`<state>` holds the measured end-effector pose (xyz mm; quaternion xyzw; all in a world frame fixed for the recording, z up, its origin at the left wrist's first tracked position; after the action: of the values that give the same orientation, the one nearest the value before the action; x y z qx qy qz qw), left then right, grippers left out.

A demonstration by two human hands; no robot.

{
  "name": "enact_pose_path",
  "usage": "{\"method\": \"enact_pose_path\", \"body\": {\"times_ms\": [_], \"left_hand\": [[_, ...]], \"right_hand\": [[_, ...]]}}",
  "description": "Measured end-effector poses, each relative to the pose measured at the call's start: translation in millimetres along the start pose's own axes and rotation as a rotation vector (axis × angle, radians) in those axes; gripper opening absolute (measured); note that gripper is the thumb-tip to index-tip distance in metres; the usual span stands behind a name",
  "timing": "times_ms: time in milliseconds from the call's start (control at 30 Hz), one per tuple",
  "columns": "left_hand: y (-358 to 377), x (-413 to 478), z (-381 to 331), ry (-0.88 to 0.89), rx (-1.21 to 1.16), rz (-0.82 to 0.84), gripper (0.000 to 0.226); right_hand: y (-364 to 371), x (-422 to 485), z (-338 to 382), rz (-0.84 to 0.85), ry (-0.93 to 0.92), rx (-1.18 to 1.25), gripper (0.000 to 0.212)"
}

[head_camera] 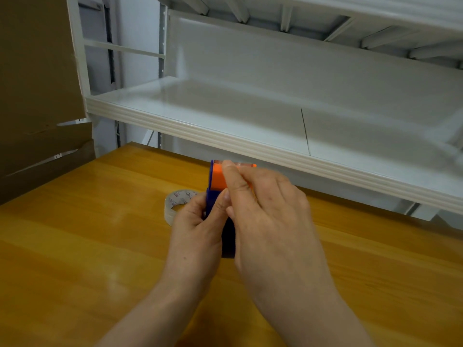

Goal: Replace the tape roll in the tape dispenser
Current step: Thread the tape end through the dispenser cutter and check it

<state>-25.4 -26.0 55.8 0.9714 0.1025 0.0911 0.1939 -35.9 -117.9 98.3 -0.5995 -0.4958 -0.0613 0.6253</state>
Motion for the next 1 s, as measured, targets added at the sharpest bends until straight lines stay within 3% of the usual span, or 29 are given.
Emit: {"method": "enact_pose_path", "body": {"times_ms": [267,467,700,900,1000], "left_hand": [[-2,1,4,-0.021,0.024,0.037,0.027],[3,-3,5,-0.014,0.016,0.116,0.036],[8,-9,8,-0.007,0.002,0.187,0.034],[7,-11,6,0.023,-0.025,0.173,0.056],[6,-11,3,0.034,-0.071,0.165,0.043]], "right_hand": [[4,-16,0,-0.055,-0.047,-0.067,0.057],[4,-28,-7,-0.121,0.01,0.023,0.05],[6,-47,-20,-0.198,0.035,0.076,0.056],[16,-59,-16,-0.276,-0.045,-0.023,0.045],[16,-62,-9,-0.318,-0.067,-0.067,0.04]]}}
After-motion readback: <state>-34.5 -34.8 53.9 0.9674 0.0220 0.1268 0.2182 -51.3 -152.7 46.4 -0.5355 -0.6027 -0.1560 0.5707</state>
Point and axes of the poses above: each hand's wrist, its own x-axis towards the middle knuckle, its own y-axis out of the palm, z = x × y, the point moved 2 cm from there along x, towards the middle knuckle, and after that the axes turned 6 degrees about -y, right-handed, at the moved point
